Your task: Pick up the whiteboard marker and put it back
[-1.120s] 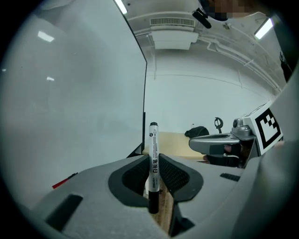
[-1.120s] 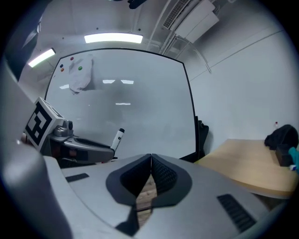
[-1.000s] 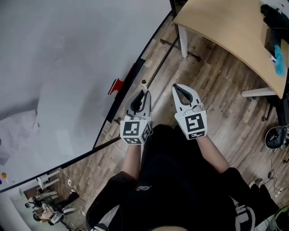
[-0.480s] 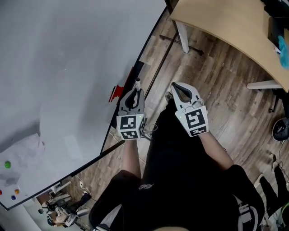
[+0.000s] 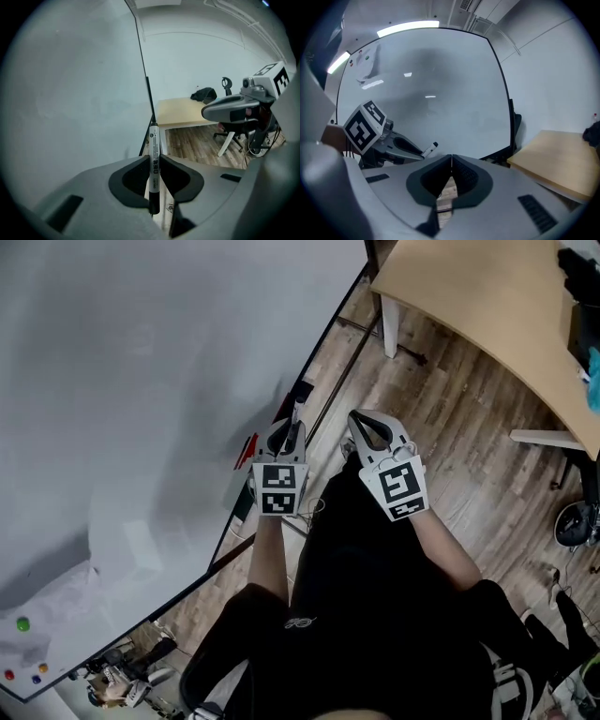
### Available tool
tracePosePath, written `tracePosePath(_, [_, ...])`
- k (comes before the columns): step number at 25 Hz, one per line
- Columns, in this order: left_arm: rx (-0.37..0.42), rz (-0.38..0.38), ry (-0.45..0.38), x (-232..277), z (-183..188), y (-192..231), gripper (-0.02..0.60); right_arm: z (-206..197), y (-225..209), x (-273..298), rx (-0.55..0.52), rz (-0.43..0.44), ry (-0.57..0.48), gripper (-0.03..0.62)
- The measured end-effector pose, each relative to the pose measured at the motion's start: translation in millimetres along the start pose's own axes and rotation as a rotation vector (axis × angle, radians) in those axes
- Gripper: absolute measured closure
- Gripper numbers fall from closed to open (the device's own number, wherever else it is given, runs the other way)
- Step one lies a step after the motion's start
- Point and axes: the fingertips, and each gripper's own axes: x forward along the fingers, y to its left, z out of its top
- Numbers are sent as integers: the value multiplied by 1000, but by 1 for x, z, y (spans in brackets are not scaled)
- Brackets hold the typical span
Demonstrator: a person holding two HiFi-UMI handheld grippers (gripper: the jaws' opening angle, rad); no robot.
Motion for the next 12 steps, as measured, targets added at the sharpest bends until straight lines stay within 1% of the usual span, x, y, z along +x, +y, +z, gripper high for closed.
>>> tracePosePath(5, [107, 5, 134, 35, -26, 19, 514, 9, -4, 29, 1, 12, 20, 591])
tracePosePath(9, [197, 31, 218, 60, -41, 27, 514, 8, -15, 40, -4, 9, 44, 591])
tracePosePath(12, [213, 19, 243, 74, -47, 27, 514, 3, -20, 46, -3, 6, 66, 591])
